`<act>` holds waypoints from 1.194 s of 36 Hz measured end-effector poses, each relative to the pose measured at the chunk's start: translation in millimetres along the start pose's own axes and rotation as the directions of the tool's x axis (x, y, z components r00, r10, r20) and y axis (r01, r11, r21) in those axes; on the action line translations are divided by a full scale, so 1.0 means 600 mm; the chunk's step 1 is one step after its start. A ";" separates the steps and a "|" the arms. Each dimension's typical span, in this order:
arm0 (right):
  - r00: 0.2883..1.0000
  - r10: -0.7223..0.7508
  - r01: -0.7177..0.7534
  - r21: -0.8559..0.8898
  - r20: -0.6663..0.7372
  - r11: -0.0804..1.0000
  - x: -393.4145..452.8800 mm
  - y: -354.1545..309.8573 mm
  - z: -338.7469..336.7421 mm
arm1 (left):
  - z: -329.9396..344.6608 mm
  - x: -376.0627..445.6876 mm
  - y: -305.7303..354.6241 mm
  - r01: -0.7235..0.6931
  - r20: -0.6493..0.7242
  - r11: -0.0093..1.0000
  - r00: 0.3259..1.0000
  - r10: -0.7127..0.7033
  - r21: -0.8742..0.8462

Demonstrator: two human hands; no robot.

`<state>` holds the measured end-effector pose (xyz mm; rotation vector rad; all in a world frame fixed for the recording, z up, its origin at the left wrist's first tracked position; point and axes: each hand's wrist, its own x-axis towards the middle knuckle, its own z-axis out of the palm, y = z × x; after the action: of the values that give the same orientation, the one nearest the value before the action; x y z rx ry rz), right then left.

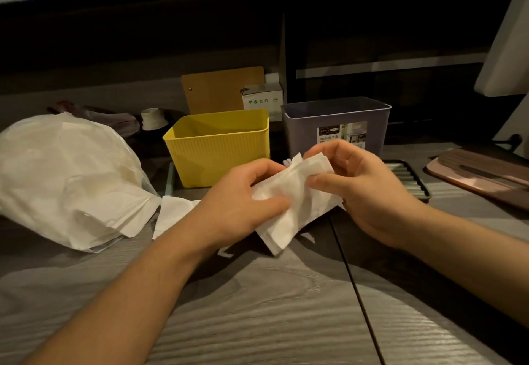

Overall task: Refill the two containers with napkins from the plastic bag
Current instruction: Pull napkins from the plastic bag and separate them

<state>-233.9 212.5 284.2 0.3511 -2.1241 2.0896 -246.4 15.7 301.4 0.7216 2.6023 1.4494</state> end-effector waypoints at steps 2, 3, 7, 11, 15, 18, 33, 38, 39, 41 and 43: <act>0.999 -0.035 0.036 -0.032 0.019 0.999 -0.001 -0.001 -0.001 | -0.002 -0.002 -0.002 -0.058 -0.052 0.998 0.997 0.058 -0.005; 0.998 -0.054 0.055 -0.060 0.032 0.997 -0.002 -0.002 -0.002 | -0.004 -0.003 -0.003 -0.078 -0.071 0.997 0.994 0.077 -0.017; 0.988 -0.077 0.110 -0.257 0.137 0.960 -0.008 -0.005 -0.003 | -0.006 -0.003 -0.005 -0.093 -0.099 0.990 0.992 0.083 -0.107; 0.981 -0.044 0.109 -0.355 0.187 0.928 -0.013 -0.004 0.002 | 0.000 -0.001 -0.009 -0.012 -0.055 0.997 0.998 0.008 -0.077; 0.983 -0.043 0.118 -0.439 0.177 0.891 -0.010 -0.006 0.000 | 0.002 0.002 -0.011 0.061 -0.069 0.989 0.995 -0.071 -0.138; 0.986 -0.103 0.154 -0.456 0.134 0.877 -0.009 -0.007 -0.003 | 0.006 0.006 -0.013 0.052 -0.129 0.968 0.988 -0.086 -0.246; 0.988 -0.082 0.130 -0.418 0.131 0.899 -0.011 0.004 0.007 | 0.036 0.004 -0.008 -0.082 -0.255 0.919 0.967 -0.020 -0.386; 0.999 -0.010 0.024 -0.304 0.047 0.952 -0.010 0.006 0.009 | 0.040 0.006 -0.013 -0.080 -0.432 0.923 0.896 -0.099 -0.378; 0.999 -0.013 0.027 -0.289 0.051 0.957 -0.010 0.006 0.009 | 0.041 0.006 -0.013 -0.064 -0.445 0.922 0.887 -0.123 -0.383; 0.997 -0.029 0.047 -0.278 0.069 0.959 -0.011 0.006 0.011 | 0.045 0.007 -0.011 -0.054 -0.456 0.918 0.878 -0.144 -0.393; 0.996 -0.038 0.062 -0.298 0.086 0.953 -0.012 0.005 0.013 | 0.047 0.009 -0.007 -0.067 -0.453 0.912 0.881 -0.137 -0.405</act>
<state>-227.5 205.5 279.1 0.4493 -2.4046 1.7148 -244.4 38.2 283.6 0.2845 2.4333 2.3088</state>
